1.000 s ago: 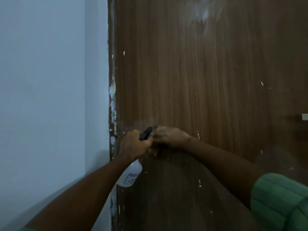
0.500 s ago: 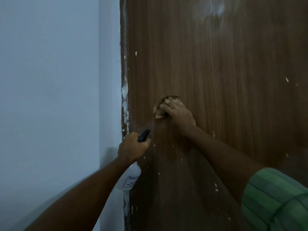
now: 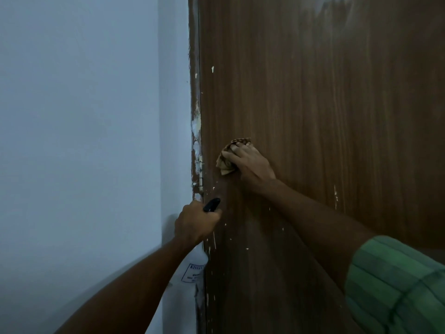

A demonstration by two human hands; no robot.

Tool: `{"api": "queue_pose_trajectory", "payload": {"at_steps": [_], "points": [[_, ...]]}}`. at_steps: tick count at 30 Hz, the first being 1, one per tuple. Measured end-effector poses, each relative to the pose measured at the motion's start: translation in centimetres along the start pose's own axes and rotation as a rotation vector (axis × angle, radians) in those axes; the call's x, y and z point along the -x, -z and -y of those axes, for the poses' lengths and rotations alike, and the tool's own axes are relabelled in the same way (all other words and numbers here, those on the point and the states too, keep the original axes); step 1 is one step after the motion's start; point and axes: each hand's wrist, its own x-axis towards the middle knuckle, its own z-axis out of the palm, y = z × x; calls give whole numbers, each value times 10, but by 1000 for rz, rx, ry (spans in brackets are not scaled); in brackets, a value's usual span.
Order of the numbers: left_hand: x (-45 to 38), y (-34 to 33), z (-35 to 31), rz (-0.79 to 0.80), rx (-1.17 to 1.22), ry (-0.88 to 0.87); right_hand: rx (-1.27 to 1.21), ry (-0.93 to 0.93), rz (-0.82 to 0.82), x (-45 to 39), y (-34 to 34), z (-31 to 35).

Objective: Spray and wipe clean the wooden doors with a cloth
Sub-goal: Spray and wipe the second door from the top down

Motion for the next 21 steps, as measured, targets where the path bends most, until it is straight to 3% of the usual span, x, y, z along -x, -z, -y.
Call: {"api": "queue_pose_trajectory", "payload": {"at_steps": [3,5,9,11,15,17,21], "points": [[-4,2,4,-25,69,27,54,-6,-77,10,-31,12],[-6,7,4,-11,122,7,26,124,-45,24,-49,26],[-10,11,7,-48,144,-40,110,598,442,40,-65,40],[-14,14,8,-34,175,-56,80,532,358,16,-59,34],[-26,28,7,-31,206,-65,18,170,23,-25,-59,29],[-29,38,4,-78,221,-51,47,205,32,-16,-77,44],[-30,37,4,-80,229,-57,131,462,172,-10,-69,40]]}}
